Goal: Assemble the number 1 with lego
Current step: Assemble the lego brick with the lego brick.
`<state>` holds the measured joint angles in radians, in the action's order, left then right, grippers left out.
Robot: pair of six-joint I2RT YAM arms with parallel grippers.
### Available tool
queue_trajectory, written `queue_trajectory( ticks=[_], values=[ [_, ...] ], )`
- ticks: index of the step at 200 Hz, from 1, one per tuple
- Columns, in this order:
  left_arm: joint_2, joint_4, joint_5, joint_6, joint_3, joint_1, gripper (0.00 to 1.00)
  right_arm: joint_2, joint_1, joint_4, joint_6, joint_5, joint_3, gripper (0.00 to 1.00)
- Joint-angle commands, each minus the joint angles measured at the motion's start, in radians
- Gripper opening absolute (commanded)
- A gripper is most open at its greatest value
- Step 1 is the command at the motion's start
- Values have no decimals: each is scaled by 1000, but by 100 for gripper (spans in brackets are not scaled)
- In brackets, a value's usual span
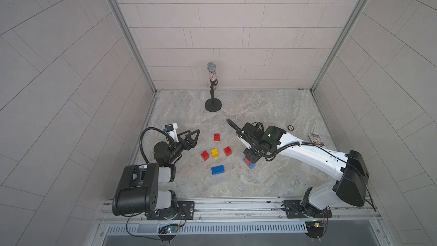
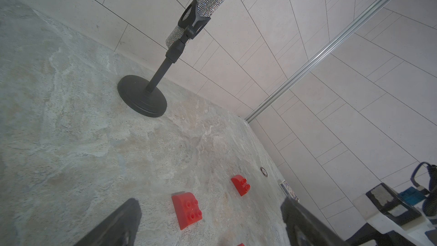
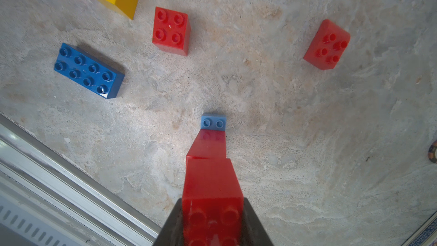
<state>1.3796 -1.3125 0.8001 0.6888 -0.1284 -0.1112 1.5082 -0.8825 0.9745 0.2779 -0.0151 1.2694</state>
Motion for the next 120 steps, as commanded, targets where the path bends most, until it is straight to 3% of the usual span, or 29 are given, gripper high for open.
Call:
queue_trajectory(
  ticks=[1, 120],
  values=[
    [-10, -48, 10, 6, -1, -7, 100, 38, 4, 36, 0, 7, -20, 18],
    [-11, -47, 10, 6, 0, -8, 100, 52, 5, 61, -9, 38, -23, 18]
  ],
)
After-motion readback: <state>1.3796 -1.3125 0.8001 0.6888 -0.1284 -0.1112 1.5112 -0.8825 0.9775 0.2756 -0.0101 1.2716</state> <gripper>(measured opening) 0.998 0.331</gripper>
